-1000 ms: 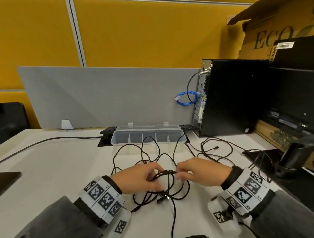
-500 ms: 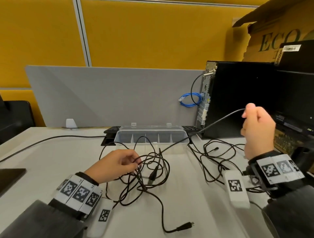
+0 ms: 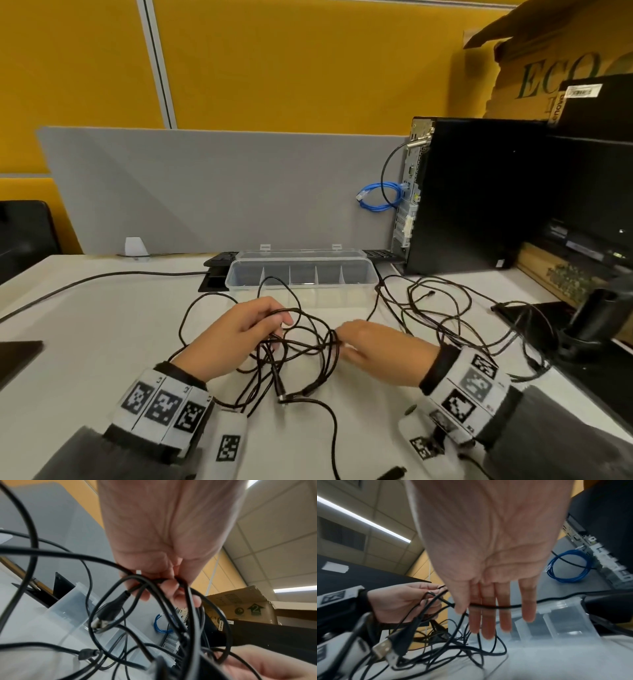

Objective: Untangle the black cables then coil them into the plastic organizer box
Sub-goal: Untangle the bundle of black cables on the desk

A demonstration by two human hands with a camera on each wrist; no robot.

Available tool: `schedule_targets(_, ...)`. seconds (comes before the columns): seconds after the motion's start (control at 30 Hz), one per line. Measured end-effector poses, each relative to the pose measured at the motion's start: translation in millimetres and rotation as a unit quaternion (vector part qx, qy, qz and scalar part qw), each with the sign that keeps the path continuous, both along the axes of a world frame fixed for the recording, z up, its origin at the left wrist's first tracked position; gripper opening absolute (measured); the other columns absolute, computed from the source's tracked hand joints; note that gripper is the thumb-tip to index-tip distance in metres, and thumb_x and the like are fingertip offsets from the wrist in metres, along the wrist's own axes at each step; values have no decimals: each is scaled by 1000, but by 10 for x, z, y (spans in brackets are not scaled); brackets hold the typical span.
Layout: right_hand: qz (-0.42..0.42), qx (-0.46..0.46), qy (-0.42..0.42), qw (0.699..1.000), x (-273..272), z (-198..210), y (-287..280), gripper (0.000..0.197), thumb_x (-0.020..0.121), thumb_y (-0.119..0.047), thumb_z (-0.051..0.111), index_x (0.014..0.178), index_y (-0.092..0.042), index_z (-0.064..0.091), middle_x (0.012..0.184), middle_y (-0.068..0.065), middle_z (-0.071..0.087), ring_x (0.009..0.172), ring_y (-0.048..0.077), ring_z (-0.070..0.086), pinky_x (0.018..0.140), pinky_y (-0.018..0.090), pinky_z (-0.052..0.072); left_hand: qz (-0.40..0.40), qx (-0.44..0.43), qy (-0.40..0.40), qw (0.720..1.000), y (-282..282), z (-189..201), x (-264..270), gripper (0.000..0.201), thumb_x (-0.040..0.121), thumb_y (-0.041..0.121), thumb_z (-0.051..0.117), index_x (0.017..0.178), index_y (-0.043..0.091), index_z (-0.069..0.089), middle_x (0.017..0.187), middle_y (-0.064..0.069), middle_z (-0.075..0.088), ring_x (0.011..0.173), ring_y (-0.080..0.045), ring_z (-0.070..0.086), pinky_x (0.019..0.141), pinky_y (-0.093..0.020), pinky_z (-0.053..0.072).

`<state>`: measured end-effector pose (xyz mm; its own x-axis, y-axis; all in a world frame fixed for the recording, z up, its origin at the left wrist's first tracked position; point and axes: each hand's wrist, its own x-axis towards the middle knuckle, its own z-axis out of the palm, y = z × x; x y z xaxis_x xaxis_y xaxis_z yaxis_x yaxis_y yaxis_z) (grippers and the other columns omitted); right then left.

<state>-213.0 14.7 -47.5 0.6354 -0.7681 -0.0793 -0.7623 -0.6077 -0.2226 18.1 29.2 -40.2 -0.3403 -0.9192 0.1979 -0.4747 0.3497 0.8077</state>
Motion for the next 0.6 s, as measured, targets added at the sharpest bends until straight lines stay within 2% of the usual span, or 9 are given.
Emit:
schedule_targets(0.1,3,-1,-118,993,-11,191,-47,20,98,-24,43,85,-21,58,82,-12,55,79,5,52,76,20,41,17,-5,56,998,6,-9,24,22,97,12,43,92,17,63,69,6,61,67,-3,61,68,-14,50)
schedule_targets(0.2,-43,-4,-324,945,-165,498,-28,22,95,-13,46,80,-19,59,75,-13,55,67,-9,53,63,9,43,12,11,52,998,-1,-6,57,25,97,16,43,87,20,65,67,5,56,61,-3,55,63,-17,48)
schedule_targets(0.27,-115,-46,-481,868,-302,689,-43,22,95,-15,45,78,-17,58,69,-14,52,55,-5,48,52,11,40,13,8,14,1000,-11,-17,106,24,95,31,46,81,28,65,67,2,53,62,-7,53,65,-21,49)
schedule_targets(0.33,-197,-98,-601,768,-507,790,-124,20,95,-23,46,77,-22,54,61,-11,45,49,1,38,45,14,34,23,-3,-7,1000,-13,-23,175,30,87,54,49,80,30,64,67,-1,54,62,-11,51,66,-26,46)
schedule_targets(0.4,-256,-132,-690,664,-747,861,-201,21,94,-23,43,74,-25,49,51,-10,37,43,4,30,39,18,26,47,-2,-22,999,-5,-20,224,49,76,71,46,76,26,65,64,-1,59,59,-13,50,64,-27,44)
schedule_targets(0.43,-274,-150,-703,638,-875,871,-249,22,94,-22,41,73,-25,47,49,-9,34,40,4,27,37,19,22,63,-1,-33,997,-6,-23,245,53,75,73,46,69,23,65,59,2,58,55,-12,47,62,-26,42)
schedule_targets(0.47,-292,-170,-695,635,-997,848,-320,24,94,-22,40,71,-25,46,49,-9,32,38,4,26,36,19,21,78,-2,-46,996,-9,-25,256,56,75,73,46,61,22,62,55,4,54,53,-10,44,60,-26,40)
schedule_targets(0.53,-333,-220,-629,667,-1183,717,-453,27,93,-23,40,68,-26,47,52,-3,32,40,8,31,41,23,25,99,-1,-64,993,-27,-46,271,57,74,75,46,51,23,55,53,3,47,52,-10,40,59,-25,36)
schedule_targets(0.6,-378,-289,-544,691,-1300,570,-539,26,93,-22,41,69,-22,51,56,1,38,50,16,37,53,32,33,125,5,-50,991,-40,-53,267,56,76,71,48,48,22,47,51,3,42,50,-9,37,58,-26,34)
